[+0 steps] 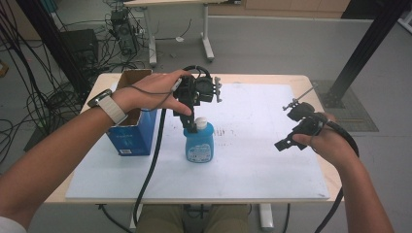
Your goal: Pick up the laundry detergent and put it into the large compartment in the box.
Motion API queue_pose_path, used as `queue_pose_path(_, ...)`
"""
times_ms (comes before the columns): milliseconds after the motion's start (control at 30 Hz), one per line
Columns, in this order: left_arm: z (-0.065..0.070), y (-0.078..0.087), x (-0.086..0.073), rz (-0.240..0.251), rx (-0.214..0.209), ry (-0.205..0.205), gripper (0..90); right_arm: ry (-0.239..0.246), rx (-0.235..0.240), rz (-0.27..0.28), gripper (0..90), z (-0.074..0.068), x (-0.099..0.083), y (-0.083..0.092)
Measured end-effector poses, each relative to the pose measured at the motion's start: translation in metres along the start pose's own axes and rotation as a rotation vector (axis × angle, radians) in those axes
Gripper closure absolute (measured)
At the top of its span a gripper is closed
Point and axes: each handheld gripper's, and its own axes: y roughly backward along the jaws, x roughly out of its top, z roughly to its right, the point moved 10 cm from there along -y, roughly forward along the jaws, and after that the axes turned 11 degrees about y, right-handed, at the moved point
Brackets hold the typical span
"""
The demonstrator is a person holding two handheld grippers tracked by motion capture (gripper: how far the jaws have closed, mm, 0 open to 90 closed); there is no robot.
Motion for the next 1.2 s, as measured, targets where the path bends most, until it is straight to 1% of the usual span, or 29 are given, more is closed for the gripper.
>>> queue_pose_path(267,-0.001,-0.009,0.007,-0.002,-0.002,-0.001,7.2,0.0,0.005,0.0,8.1,0.001,0.0,0.0)
queue_pose_path(300,-0.001,-0.011,0.007,-0.002,-0.002,0.004,7.2,0.001,0.004,-0.001,8.1,0.001,0.0,0.0)
queue_pose_path(467,0.0,-0.016,0.01,-0.002,0.003,0.006,7.2,0.004,0.0,0.0,8.1,0.001,0.0,-0.001)
queue_pose_path(533,0.0,-0.018,0.011,-0.006,0.003,0.001,7.2,0.004,0.001,0.002,8.2,0.001,0.0,-0.001)
queue_pose_path(733,-0.001,-0.022,0.011,-0.006,0.004,0.008,7.3,0.003,-0.002,0.001,8.1,0.001,-0.001,-0.001)
queue_pose_path(967,0.0,-0.025,0.012,-0.009,0.004,0.002,7.4,0.004,-0.002,0.001,8.1,0.002,-0.001,-0.001)
queue_pose_path(1200,-0.001,-0.027,0.011,-0.009,0.002,0.007,7.5,0.004,-0.004,0.001,8.1,0.002,0.0,0.0)
